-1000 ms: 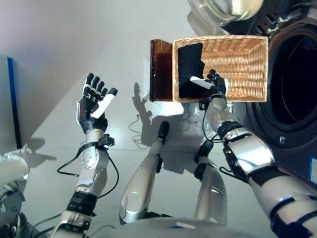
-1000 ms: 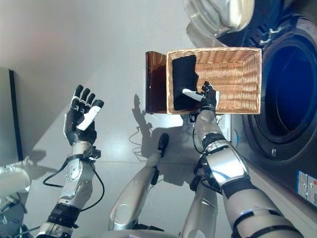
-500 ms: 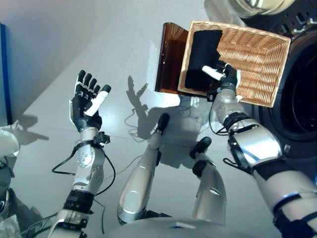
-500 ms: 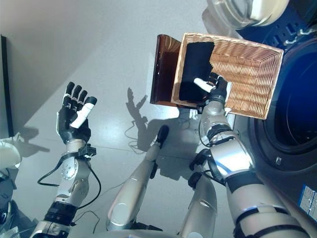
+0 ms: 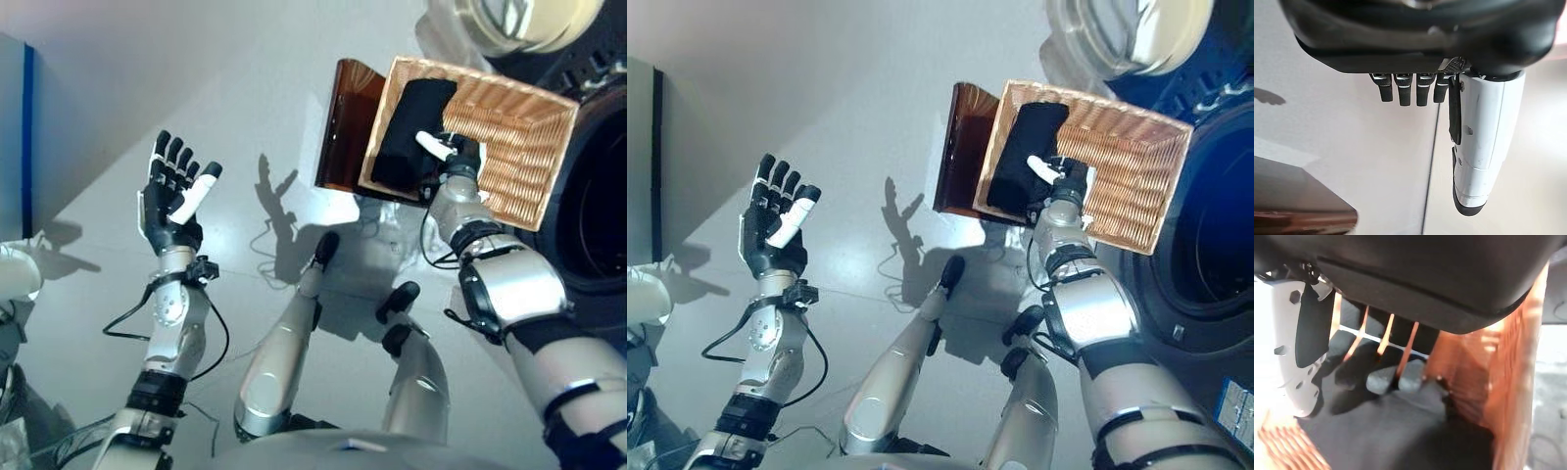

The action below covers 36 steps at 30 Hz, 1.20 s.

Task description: Pick up the clothes and place them into the washing machine

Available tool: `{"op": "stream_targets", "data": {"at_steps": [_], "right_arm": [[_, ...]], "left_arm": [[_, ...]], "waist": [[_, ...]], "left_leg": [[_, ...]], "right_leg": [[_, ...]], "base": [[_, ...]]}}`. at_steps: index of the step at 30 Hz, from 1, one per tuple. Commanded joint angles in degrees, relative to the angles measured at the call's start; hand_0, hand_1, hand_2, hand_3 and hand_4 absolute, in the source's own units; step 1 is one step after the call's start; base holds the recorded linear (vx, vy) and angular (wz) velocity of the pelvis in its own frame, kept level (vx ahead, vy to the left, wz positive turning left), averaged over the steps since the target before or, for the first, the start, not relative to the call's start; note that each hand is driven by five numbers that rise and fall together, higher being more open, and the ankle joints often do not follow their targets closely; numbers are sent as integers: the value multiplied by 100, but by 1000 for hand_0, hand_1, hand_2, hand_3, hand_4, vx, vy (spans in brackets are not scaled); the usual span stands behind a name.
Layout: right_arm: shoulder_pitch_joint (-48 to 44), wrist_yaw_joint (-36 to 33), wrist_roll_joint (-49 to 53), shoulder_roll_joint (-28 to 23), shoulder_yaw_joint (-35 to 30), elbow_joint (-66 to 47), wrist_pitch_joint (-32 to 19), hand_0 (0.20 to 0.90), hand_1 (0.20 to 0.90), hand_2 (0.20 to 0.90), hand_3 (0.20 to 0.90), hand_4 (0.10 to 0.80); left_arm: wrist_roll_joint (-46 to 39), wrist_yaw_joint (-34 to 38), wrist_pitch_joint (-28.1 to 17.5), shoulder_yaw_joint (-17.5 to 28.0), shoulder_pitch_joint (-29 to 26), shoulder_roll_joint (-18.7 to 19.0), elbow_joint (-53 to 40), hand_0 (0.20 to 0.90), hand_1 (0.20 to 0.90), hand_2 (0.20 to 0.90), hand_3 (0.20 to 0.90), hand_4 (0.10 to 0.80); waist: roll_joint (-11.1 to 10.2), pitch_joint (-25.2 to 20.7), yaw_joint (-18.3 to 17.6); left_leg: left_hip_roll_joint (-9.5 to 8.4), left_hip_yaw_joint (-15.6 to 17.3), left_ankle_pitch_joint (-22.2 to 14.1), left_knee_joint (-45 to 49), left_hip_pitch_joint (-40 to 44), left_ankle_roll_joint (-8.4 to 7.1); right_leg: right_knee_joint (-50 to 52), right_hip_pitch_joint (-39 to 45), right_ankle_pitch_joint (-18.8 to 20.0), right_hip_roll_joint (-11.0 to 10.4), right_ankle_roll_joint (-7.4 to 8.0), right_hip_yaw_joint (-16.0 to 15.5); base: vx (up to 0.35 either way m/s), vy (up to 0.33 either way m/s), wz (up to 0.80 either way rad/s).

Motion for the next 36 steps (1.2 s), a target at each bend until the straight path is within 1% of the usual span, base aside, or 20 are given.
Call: {"op": "stream_targets", "data": {"at_steps": [1,4,5,6,9,14,16,17,18,20,23,24,25,28,30,31,33,34,35,36], "right_arm": [[108,-73,54,-425,84,-374,-361,200,200,200,200,300],[260,-73,222,-597,-75,-455,-417,200,200,200,200,300],[331,-73,343,-664,-165,-545,-472,200,200,200,200,300],[382,-46,392,-712,-187,-594,-492,200,200,200,200,300],[485,-63,596,-844,-303,-828,-608,200,200,200,200,300],[734,-70,979,-927,-569,-1149,-787,200,200,200,200,300],[823,-72,1143,-900,-717,-1242,-879,200,200,200,200,300],[941,-18,1437,-799,-883,-1307,-993,200,200,200,200,300],[953,-16,1441,-798,-885,-1313,-995,200,200,200,200,300],[1128,52,1887,-538,-1111,-1562,-1211,200,200,200,200,300],[1322,106,1927,-266,-1200,-1614,-1274,200,200,200,200,300],[1327,103,1922,-265,-1201,-1619,-1272,200,200,200,200,300],[1267,68,1678,-260,-1068,-1477,-1170,900,900,900,900,800],[1192,56,1440,-191,-845,-1421,-1099,900,900,900,900,800],[1140,13,1152,-106,-649,-1379,-1019,900,900,900,900,800],[1102,9,996,-79,-555,-1339,-967,900,900,900,900,800],[1008,-57,798,-46,-417,-1257,-900,900,900,900,900,800],[1002,-58,796,-43,-417,-1255,-899,900,900,900,900,800],[961,-78,782,-10,-386,-1272,-895,900,900,900,900,800],[895,-101,795,-9,-384,-1244,-900,900,900,900,900,800]], "left_arm": [[71,-172,-491,237,180,299,-524,900,900,900,900,800],[29,-239,-455,233,286,289,-505,900,900,900,900,800],[22,-271,-434,227,324,280,-517,900,900,900,900,800],[10,-291,-423,232,368,279,-538,900,900,900,900,800],[-43,-345,-399,212,474,256,-452,900,900,900,900,800],[-169,-462,-339,177,670,138,-421,900,900,900,900,800],[-182,-483,-318,152,723,102,-445,900,900,900,900,800],[-207,-526,-297,82,775,53,-462,900,900,900,900,800],[-207,-527,-298,79,780,54,-462,900,900,900,900,800],[-241,-548,-274,43,816,-2,-482,900,900,900,900,800],[-254,-628,-239,-80,900,-14,-516,900,900,900,900,800],[-253,-628,-238,-81,905,-15,-519,900,900,900,900,800],[-248,-653,-246,-116,910,17,-548,900,900,900,900,800],[-253,-627,-271,-118,908,37,-589,900,900,900,900,800],[-248,-578,-278,-106,891,49,-614,900,900,900,900,800],[-256,-551,-297,-80,868,66,-633,900,900,900,900,800],[-292,-481,-329,-49,810,90,-599,900,900,900,900,800],[-291,-479,-329,-45,807,92,-599,900,900,900,900,800],[-279,-437,-338,-20,757,110,-586,900,900,900,900,800],[-241,-388,-361,0,671,122,-497,900,900,900,900,800]], "waist": [[-29,-246,-154],[3,-346,-284],[28,-387,-347],[72,-376,-382],[154,-421,-558],[395,-530,-779],[499,-551,-841],[616,-581,-873],[615,-585,-868],[737,-584,-904],[937,-638,-892],[939,-642,-893],[1010,-654,-855],[1019,-624,-836],[966,-586,-821],[911,-552,-810],[711,-441,-767],[709,-439,-773],[603,-368,-755],[429,-281,-706]], "left_leg": [[-283,315,-785,286,176,-316],[-282,383,-796,246,368,-311],[-282,436,-799,238,433,-301],[-282,505,-669,260,414,-265],[-255,650,-661,197,571,-243],[-278,848,-652,37,788,-191],[-294,902,-661,42,819,-177],[-300,944,-682,40,858,-145],[-299,947,-683,39,861,-144],[-305,986,-691,14,898,-123],[-326,1009,-671,-54,954,-118],[-326,1007,-670,-56,955,-118],[-329,1002,-659,-49,950,-114],[-312,1004,-653,-32,950,-107],[-289,991,-656,12,924,-102],[-274,972,-652,48,893,-105],[-232,889,-657,164,782,-121],[-233,884,-659,172,775,-121],[-212,845,-666,236,703,-128],[-187,770,-680,332,594,-148]], "right_leg": [[-1052,1003,43,29,247,49],[-1163,1173,96,41,253,159],[-1240,1224,159,46,265,218],[-1282,1206,322,35,239,194],[-1444,1298,425,43,269,350],[-1546,1314,501,27,295,573],[-1554,1303,524,19,300,634],[-1542,1293,523,4,302,700],[-1541,1293,522,4,302,703],[-1542,1278,528,-5,309,754],[-1566,1280,527,-36,319,793],[-1566,1280,527,-36,319,791],[-1549,1274,525,-45,321,792],[-1509,1247,530,-37,318,800],[-1466,1229,522,-22,310,774],[-1451,1233,515,-13,307,742],[-1399,1233,501,5,299,633],[-1396,1231,498,3,298,628],[-1357,1202,489,12,287,588],[-1283,1162,466,17,264,494]], "base": [[13,3,-12],[6,18,-19],[-101,75,-16],[-109,80,-19],[-56,53,-30],[-8,49,-31],[2,44,-31],[14,45,-24],[14,37,-23],[7,18,-11],[25,5,-4],[23,14,-5],[11,4,-4],[6,-7,-5],[-1,-30,-1],[-6,-68,3],[-13,-86,4],[-27,-87,12],[-19,-126,22],[-12,-144,35]]}}
